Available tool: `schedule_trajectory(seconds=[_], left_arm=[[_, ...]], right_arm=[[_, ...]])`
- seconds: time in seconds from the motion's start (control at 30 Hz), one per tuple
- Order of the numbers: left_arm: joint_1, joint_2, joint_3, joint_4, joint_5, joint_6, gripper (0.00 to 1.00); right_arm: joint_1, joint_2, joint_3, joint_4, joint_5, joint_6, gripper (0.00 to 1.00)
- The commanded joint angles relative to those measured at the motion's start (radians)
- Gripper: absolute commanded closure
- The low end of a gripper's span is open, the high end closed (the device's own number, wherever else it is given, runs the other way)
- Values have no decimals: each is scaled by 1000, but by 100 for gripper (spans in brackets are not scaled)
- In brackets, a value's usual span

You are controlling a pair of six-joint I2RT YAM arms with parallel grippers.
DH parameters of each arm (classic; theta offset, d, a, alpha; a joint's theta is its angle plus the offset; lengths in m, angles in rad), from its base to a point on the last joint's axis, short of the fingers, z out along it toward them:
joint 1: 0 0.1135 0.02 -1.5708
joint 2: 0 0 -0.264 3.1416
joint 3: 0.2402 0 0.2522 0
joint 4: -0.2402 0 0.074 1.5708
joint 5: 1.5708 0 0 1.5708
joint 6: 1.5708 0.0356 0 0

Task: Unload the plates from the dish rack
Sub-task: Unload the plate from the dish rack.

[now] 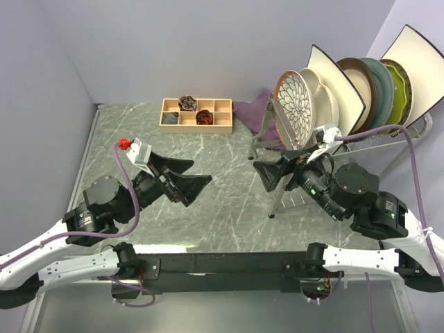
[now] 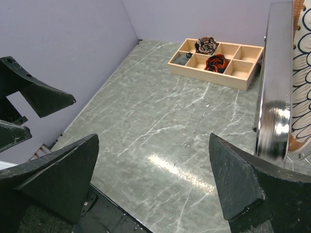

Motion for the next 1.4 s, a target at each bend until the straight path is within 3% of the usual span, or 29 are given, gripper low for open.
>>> schedule_trajectory(seconds=[0.0, 0.37, 0.6, 0.73, 0.9, 1.1, 1.37], left_arm=[[2, -6, -2, 34, 9, 3, 1], [2, -8, -64, 71, -47, 15, 0], [2, 80, -129, 112, -138, 29, 1], [2, 104, -161, 121, -204, 35, 0], [2, 98, -212, 134, -178, 30, 0], [2, 94, -241, 175, -149, 29, 1], [2, 117, -239, 175, -106, 23, 1]], right_arm=[[5, -1, 31, 10, 34, 13, 0], [5, -73, 51, 28, 52, 8, 3], [5, 158, 388, -176, 236, 24, 10], [5, 321, 598, -300, 479, -34, 15], [5, 466, 724, -302, 681, -162, 21], [5, 484, 625, -132, 860, -324, 25], [8, 401, 389, 528, 939, -882, 28]])
